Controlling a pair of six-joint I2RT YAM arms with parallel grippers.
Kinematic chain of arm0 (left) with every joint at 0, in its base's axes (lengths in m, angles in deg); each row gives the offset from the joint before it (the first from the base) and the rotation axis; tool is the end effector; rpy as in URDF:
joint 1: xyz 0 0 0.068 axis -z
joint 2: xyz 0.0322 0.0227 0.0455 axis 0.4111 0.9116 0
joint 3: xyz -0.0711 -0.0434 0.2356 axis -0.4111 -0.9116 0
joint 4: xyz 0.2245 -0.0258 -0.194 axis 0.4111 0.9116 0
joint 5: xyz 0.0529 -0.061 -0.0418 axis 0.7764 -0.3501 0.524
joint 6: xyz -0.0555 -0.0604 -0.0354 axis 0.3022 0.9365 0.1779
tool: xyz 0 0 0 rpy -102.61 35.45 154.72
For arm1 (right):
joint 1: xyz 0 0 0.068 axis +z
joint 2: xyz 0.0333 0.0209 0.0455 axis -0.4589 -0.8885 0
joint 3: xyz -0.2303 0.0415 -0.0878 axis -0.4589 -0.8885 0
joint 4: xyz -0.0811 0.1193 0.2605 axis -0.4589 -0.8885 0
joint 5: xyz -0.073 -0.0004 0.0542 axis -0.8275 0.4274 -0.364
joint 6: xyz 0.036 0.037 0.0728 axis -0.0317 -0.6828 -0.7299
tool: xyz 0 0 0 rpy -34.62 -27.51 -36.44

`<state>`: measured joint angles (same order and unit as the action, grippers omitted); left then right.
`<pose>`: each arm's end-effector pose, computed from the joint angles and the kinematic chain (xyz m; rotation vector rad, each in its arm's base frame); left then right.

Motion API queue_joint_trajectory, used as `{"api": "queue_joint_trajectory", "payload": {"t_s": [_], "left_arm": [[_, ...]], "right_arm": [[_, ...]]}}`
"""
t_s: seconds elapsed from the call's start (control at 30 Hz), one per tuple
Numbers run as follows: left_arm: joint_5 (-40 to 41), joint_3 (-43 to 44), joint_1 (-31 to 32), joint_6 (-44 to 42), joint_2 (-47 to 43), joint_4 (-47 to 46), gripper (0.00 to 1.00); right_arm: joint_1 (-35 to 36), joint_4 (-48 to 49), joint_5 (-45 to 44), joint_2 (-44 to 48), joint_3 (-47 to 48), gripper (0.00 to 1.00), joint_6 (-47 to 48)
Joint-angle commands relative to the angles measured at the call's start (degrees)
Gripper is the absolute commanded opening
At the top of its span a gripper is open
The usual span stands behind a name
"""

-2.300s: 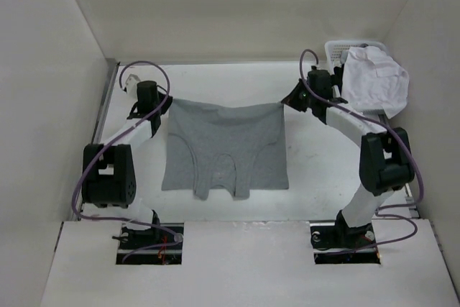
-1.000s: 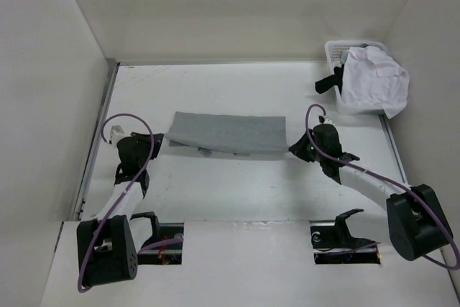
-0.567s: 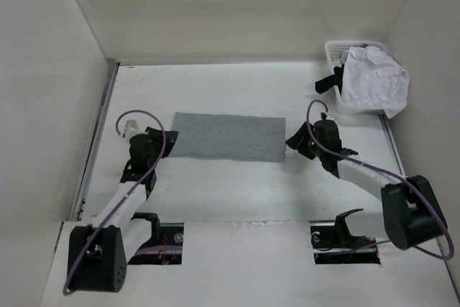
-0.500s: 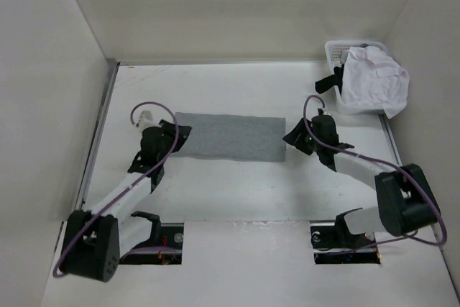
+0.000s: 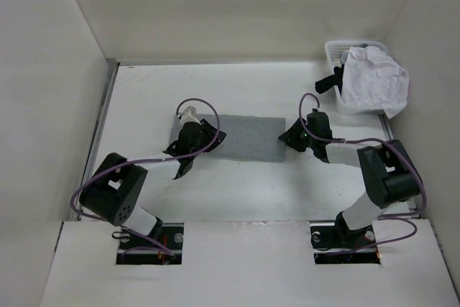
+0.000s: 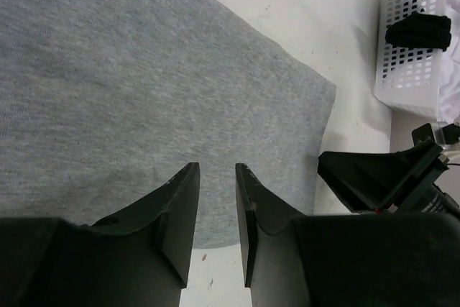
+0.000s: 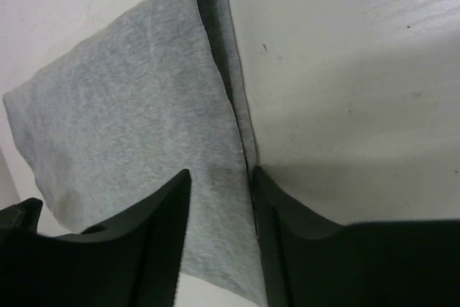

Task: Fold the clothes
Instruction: Fold the tank top

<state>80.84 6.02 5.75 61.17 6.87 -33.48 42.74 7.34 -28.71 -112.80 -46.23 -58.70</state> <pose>0.3070 -0.1727 0.0891 -0.5370 2.0743 -0.8887 0.3373 0.1069 0.0572 0.5860 2.3118 0.7540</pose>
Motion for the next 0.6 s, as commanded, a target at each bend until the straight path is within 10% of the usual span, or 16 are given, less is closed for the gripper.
{"api": "queue_joint_trajectory", "payload": {"t_s": [0.0, 0.2, 0.57], "left_arm": [[0.7, -1.9, 0.3, -2.1, -2.9, -5.1, 0.25], [0.3, -4.8, 0.8, -3.9, -8.5, -4.3, 0.25], [1.7, -6.3, 6.1, -4.3, -16.3, -0.7, 0.25]], "right_arm": [[0.3, 2.6, 1.6, -2.9, -0.3, 0.42, -3.3], [0.3, 11.0, 0.1, -1.3, -4.7, 0.07, -9.4], [0.3, -13.5, -11.4, 35.4, -10.9, 0.01, -0.3]]}}
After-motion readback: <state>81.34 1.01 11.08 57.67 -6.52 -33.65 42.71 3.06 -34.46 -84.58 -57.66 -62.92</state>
